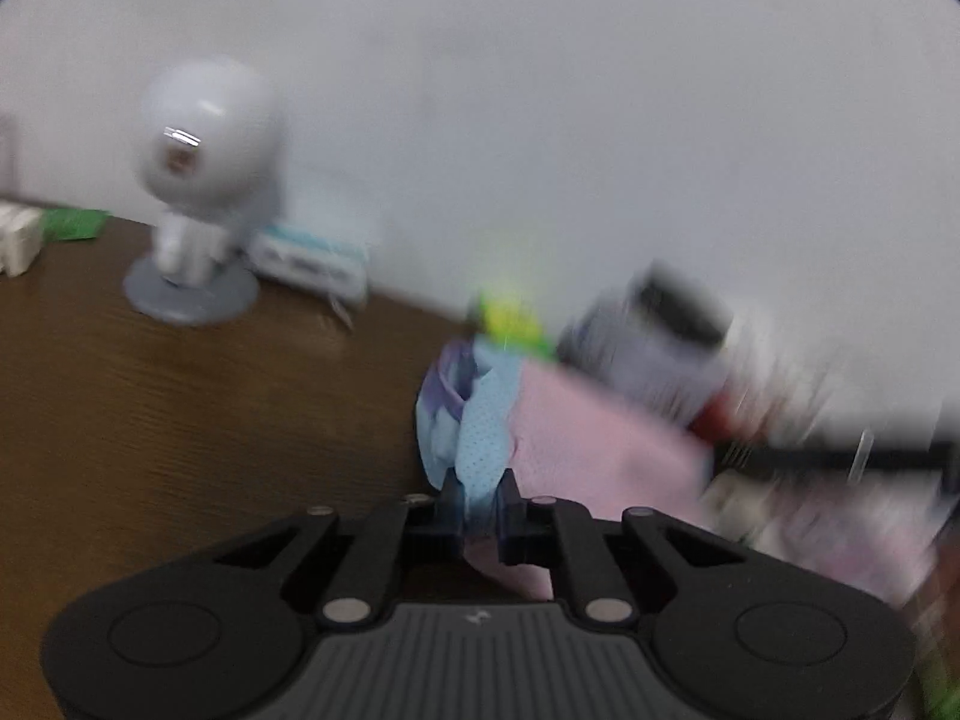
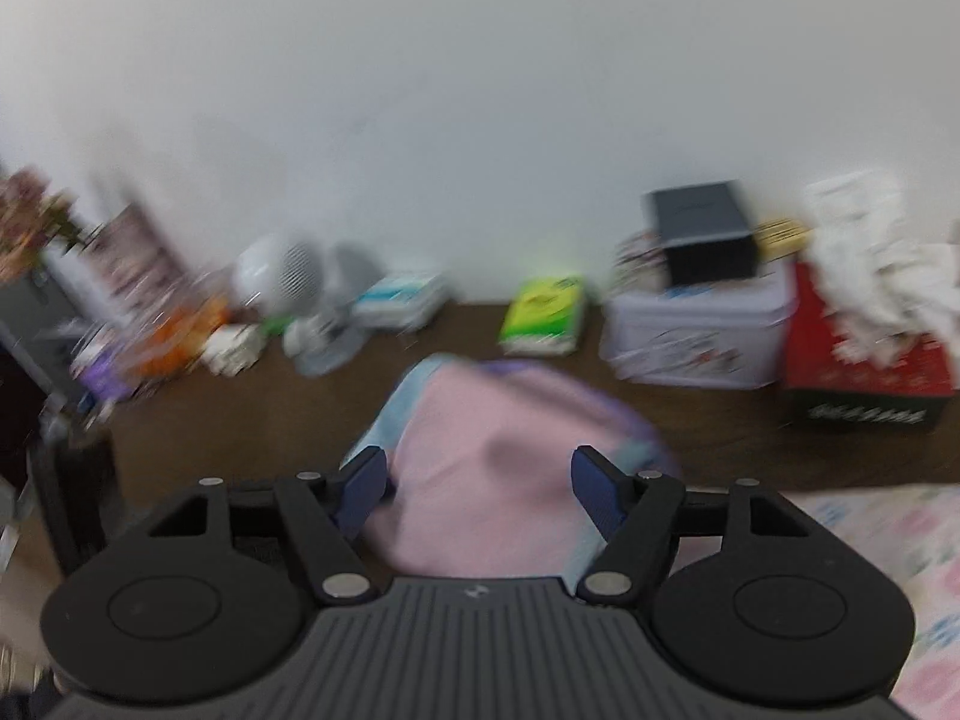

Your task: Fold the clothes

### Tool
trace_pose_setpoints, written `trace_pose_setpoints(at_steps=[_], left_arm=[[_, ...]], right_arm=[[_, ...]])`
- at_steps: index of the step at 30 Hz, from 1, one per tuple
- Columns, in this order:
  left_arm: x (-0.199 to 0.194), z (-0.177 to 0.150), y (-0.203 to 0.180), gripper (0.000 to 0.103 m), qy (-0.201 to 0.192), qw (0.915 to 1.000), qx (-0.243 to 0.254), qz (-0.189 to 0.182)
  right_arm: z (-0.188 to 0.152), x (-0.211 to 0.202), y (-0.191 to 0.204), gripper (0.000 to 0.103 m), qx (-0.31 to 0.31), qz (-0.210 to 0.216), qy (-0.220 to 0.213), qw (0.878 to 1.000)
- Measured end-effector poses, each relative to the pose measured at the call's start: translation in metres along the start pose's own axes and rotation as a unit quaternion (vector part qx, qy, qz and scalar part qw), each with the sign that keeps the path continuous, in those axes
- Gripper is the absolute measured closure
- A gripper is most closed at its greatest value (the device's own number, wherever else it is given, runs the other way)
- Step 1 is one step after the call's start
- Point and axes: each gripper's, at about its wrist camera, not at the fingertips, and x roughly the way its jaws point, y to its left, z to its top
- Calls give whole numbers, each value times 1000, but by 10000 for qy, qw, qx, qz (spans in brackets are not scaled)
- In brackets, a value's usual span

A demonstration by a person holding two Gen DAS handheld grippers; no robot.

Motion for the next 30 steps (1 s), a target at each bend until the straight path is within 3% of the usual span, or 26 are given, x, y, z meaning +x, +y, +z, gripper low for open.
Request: trace_pose_setpoints(at_steps=[4,8,11,12,13,15,16,19,24,30], left_arm=[[-46,4,10,96,-273,9985,-434,-181],[-65,6,1,96,-177,9975,-612,-299],[-80,7,-9,95,-117,9967,-694,-415],[-86,8,-13,96,-123,9966,-681,-442],[-93,8,-17,96,-129,9966,-669,-460],[-111,9,-28,96,-171,9963,-645,-538],[-122,10,-34,96,-188,9961,-600,-619],[-165,13,-60,95,-329,9951,-370,-859],[-257,21,-114,94,-771,9900,139,-1174],[-377,5,-174,93,-1250,9705,323,-2036]], right_arm=[[-22,-1,21,32,-191,48,164,9997],[-51,15,44,32,-363,-82,460,9982],[-66,32,55,36,-370,94,427,9984],[-69,36,58,53,-408,100,382,9984],[-72,40,61,78,-455,91,339,9983],[-76,36,64,95,-494,96,195,9985],[-77,27,67,96,-497,126,80,9987],[-77,-27,86,97,-703,205,-388,9966],[-75,-169,129,98,-1313,455,-1241,9825],[-89,-335,188,98,-1943,704,-1817,9614]])
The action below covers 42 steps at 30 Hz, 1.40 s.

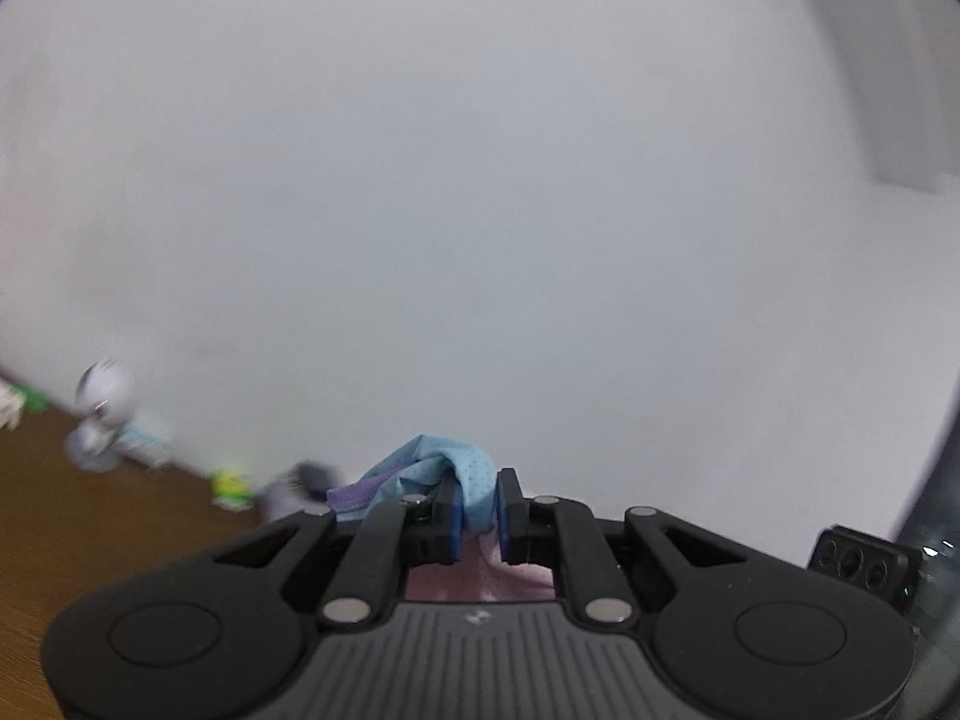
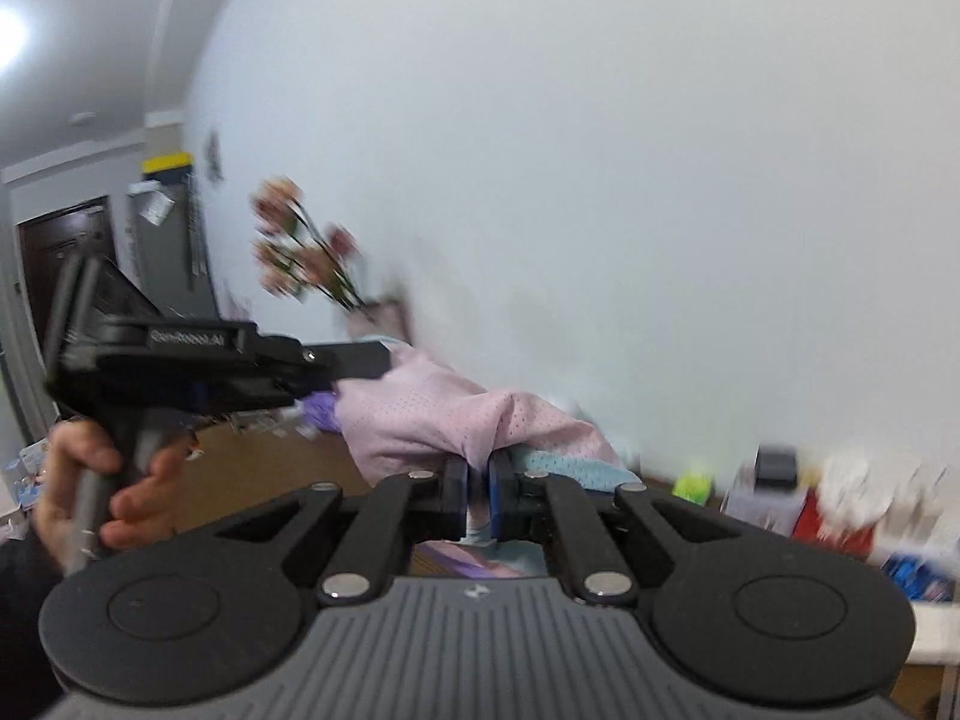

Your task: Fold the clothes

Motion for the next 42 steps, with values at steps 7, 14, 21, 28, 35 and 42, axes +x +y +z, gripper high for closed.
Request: trace_pose_setpoints(at_steps=[7,14,21,28,35,42], left_arm=[[-74,-49,-74,87,268,9985,276,-386],[-39,-199,-8,81,1593,9863,34,425],[-98,-311,42,49,2611,9594,157,1056],[-99,-353,-2,37,2673,9438,1510,1225],[-91,-355,-2,101,2709,9444,1342,1289],[-100,-305,-14,102,1947,9725,773,1020]], right_arm=[[-13,-130,88,97,-530,14,50,9986],[-152,-112,80,97,259,-462,977,9938],[-298,-127,74,48,434,-923,1313,9861],[-357,-135,91,42,614,-774,1648,9814],[-373,-126,106,99,129,-1278,1503,9803],[-332,-146,94,101,663,-995,608,9910]])
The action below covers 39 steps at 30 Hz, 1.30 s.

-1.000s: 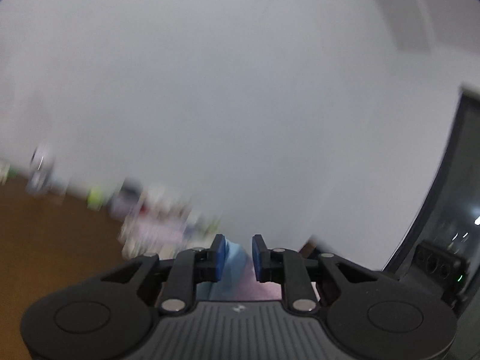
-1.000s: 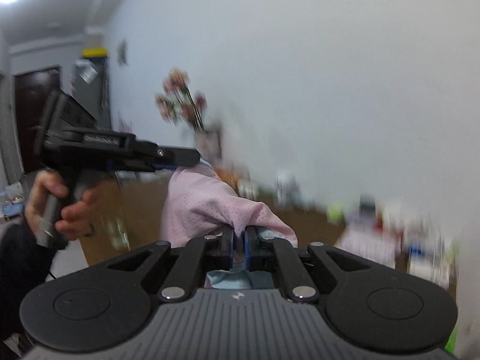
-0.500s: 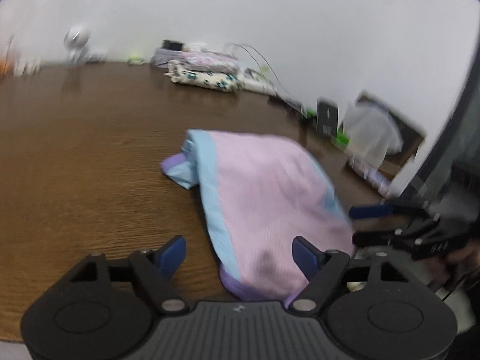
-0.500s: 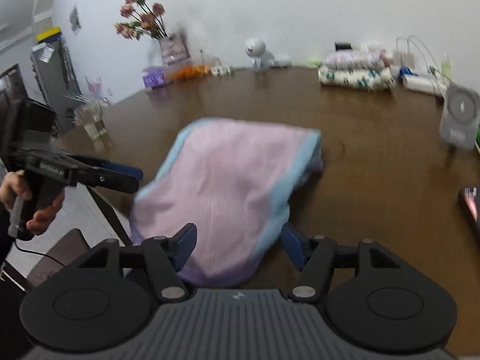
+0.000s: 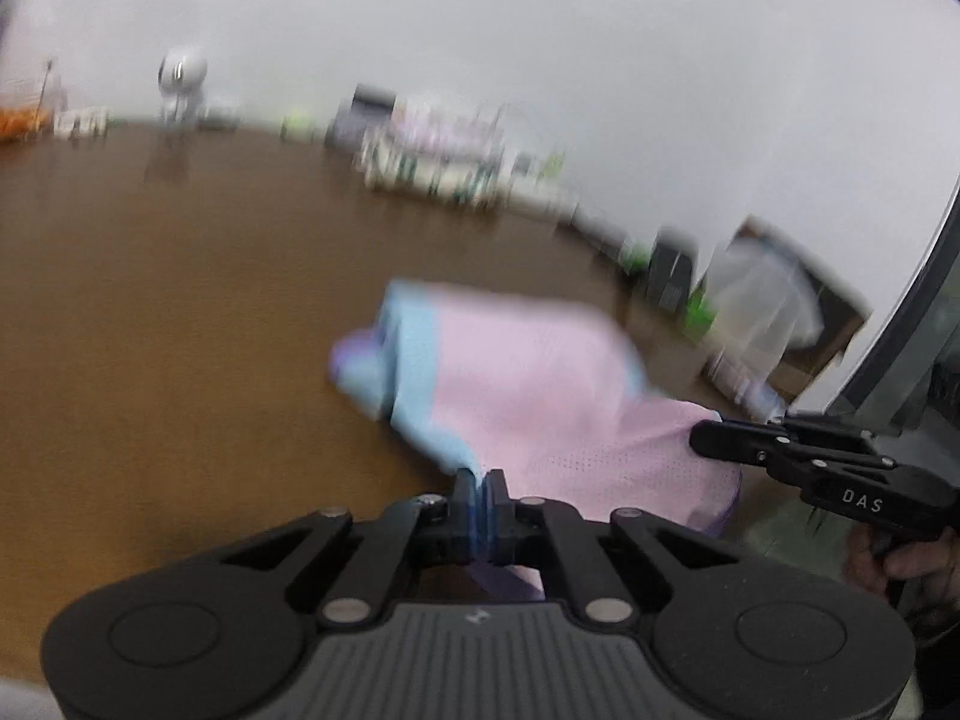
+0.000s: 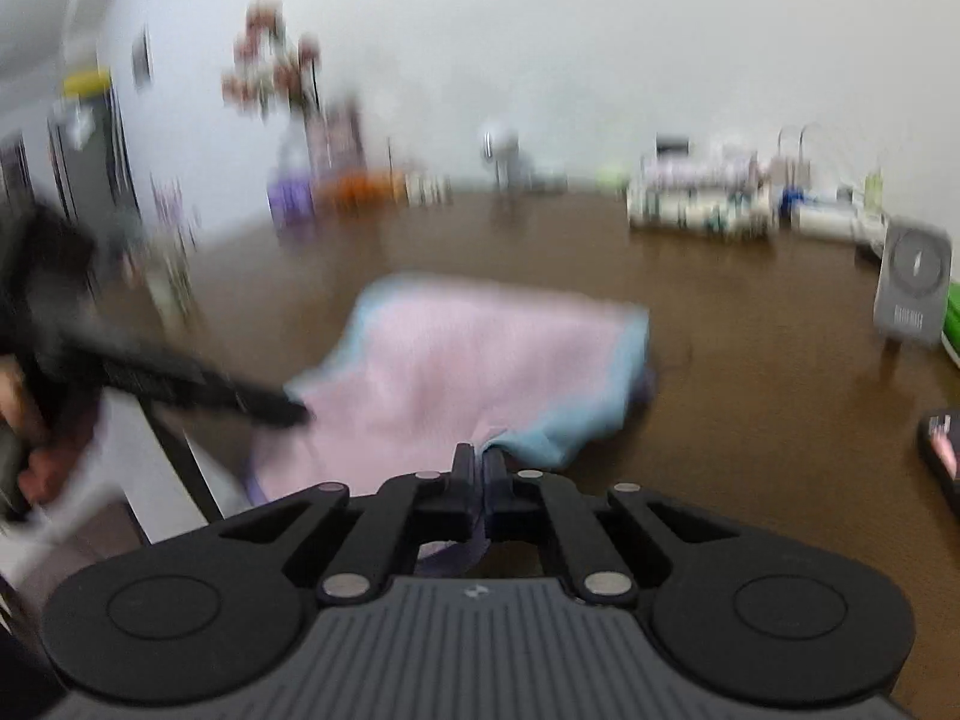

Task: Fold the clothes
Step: 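Lay the pink-and-blue garment flat on the table with both grippers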

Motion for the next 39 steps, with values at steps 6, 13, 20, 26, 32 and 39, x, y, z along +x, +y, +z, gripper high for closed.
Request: trace_pose_setpoints(at_steps=[6,13,20,26,32,39], left_arm=[[-64,96,-41,102,-1505,9868,485,-349],[-152,193,-124,102,-2979,9401,1603,-428],[-149,257,-145,102,-3318,9218,2001,-75],[-53,323,-87,101,-2608,9509,1636,328],[106,329,9,93,-871,9872,817,1053],[96,215,51,50,124,9911,939,940]], right_arm=[[91,-54,0,101,-318,69,-1104,9934],[216,-140,37,101,-1544,-217,-2498,9557],[307,-138,43,101,-2103,-667,-2678,9379],[351,-48,-13,101,-1774,-987,-1978,9590],[331,119,-114,90,-1198,-1479,-149,9816],[238,144,-120,24,-1422,-1483,662,9764]])
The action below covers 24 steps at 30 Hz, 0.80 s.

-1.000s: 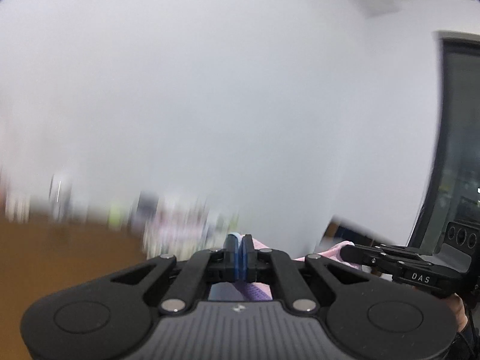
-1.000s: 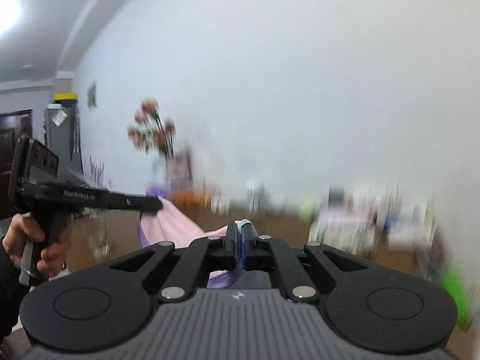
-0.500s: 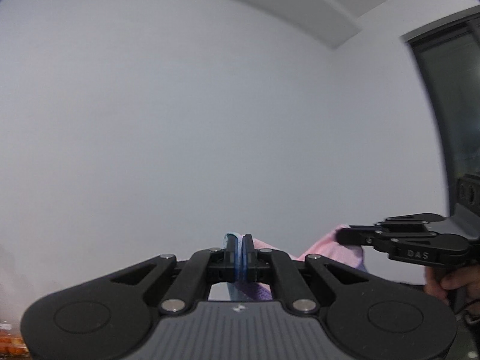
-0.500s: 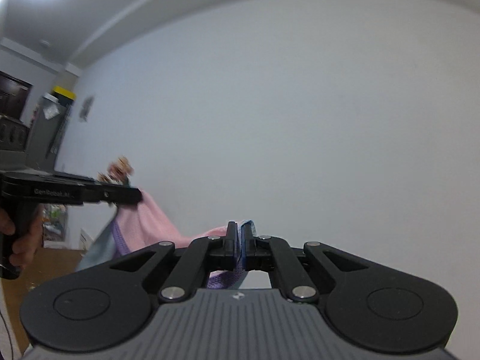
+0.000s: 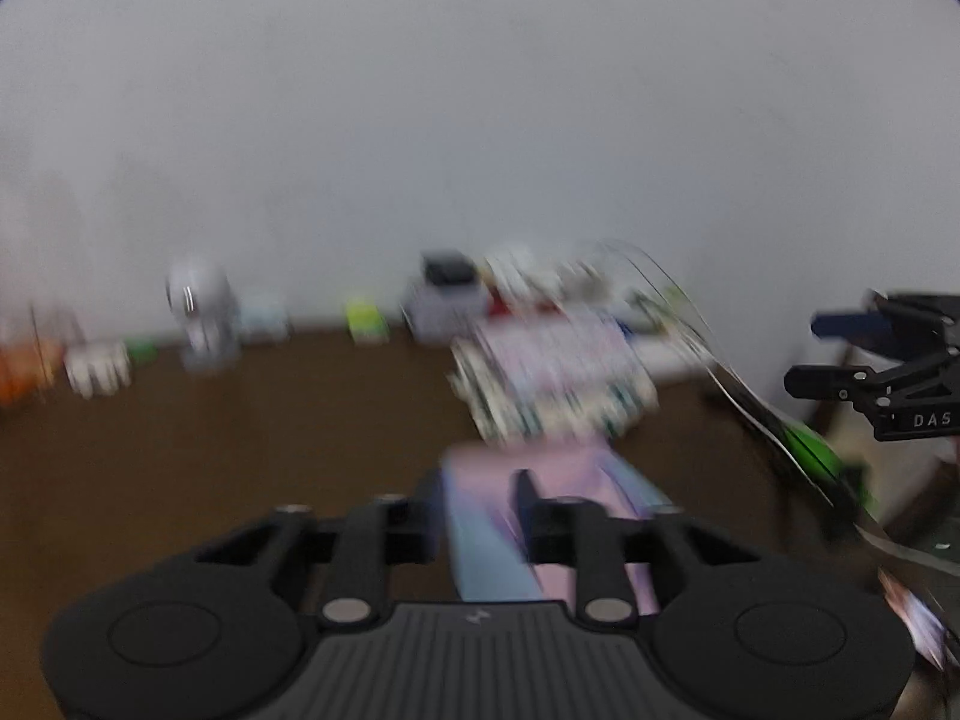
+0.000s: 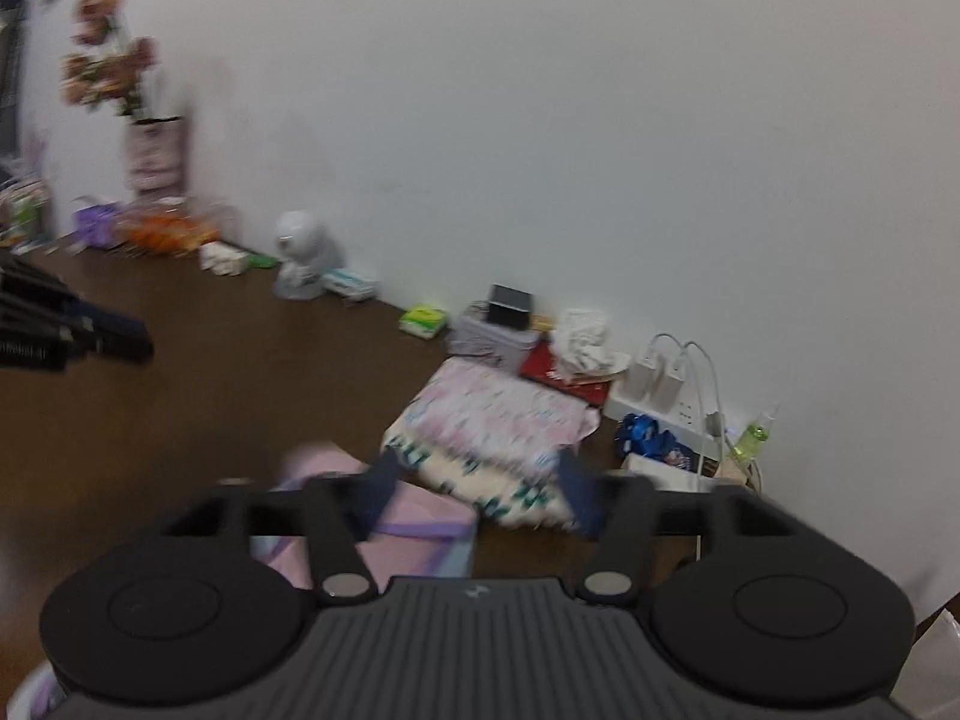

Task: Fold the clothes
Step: 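Lay the pink-and-blue garment flat on the table with both grippers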

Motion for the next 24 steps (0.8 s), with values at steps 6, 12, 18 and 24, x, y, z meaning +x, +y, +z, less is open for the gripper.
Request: trace_pose_setpoints(at_steps=[6,12,18,24], left_arm=[[20,-89,-15,28,605,9982,50,-9],[85,-91,-13,33,830,9953,-41,490],[121,-83,-18,70,927,9942,222,501],[82,-109,-9,100,653,9932,-112,954]], right_arm=[[-110,-55,89,22,135,1494,466,9876],[-200,-62,140,33,1158,1708,651,9763],[-216,-86,169,53,920,1271,255,9873],[-212,-82,160,88,644,1180,318,9904]])
